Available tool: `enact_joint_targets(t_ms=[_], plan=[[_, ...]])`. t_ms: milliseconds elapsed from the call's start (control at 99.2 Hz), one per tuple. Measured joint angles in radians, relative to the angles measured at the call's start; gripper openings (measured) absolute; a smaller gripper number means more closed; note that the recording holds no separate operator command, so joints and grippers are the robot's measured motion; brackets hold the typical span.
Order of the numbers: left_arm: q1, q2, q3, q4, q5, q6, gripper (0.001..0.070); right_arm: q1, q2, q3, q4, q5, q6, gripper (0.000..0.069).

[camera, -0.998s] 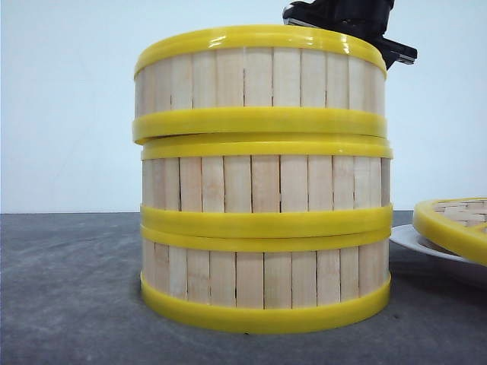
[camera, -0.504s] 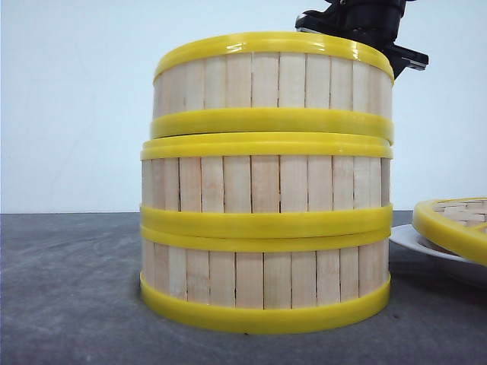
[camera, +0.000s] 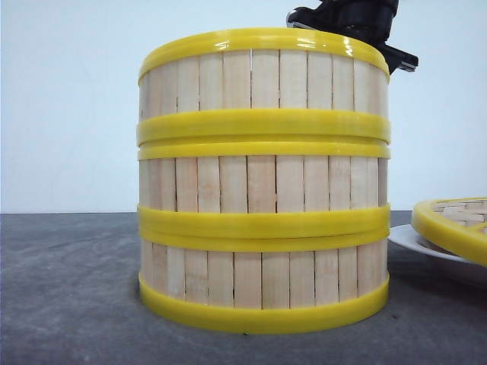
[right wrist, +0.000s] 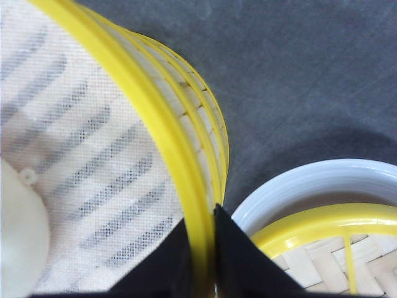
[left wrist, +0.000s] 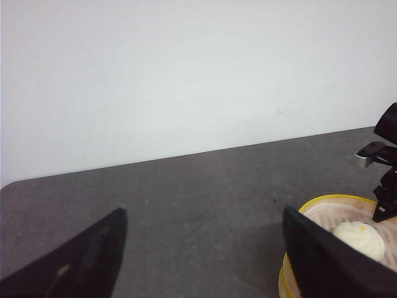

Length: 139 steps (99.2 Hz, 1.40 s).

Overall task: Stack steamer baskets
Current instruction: 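Lower the held basket onto the top of the two-basket stack, then open the right gripper and withdraw it from the stack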

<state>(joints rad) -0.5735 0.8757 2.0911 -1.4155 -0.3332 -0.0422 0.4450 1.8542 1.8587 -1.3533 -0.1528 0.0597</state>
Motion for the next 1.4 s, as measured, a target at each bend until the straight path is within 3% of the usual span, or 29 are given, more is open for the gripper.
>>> enact_joint_targets(t_ms=[71, 192, 282, 847, 968, 1210, 1401], plan=[[0.0, 0.0, 0.0, 0.0, 0.0, 0.0, 0.0472, 0.0, 0.0, 0.0, 0.0, -0.007, 0.0, 0.005], [0.0, 0.0, 0.0, 0.0, 0.0, 0.0, 0.0472, 0.007, 0.0, 0.0, 0.0, -0.028, 0.001, 0.0196], [0.0, 0.0, 0.0, 0.0, 0.0, 0.0, 0.0472, 0.008, 0.0, 0.0, 0.0, -0.028, 0.0, 0.0231], [0.0, 0.0, -0.001, 0.035, 0.013, 0.0, 0.0472, -0.092, 0.0, 0.084, 0.0, -0.045, -0.008, 0.0252], [0.0, -0.001, -0.021, 0.068, 0.018, 0.001, 0.0472, -0.093, -0.005, 0.085, 0.001, -0.01, -0.012, 0.0261], [0.0, -0.001, -0.087, 0.07, 0.026, 0.001, 0.0472, -0.108, -0.114, 0.102, 0.167, -0.075, -0.02, 0.0263], [0.0, 0.002, -0.125, 0.093, 0.027, 0.001, 0.0472, -0.118, -0.127, 0.029, 0.16, 0.056, -0.04, 0.0263]])
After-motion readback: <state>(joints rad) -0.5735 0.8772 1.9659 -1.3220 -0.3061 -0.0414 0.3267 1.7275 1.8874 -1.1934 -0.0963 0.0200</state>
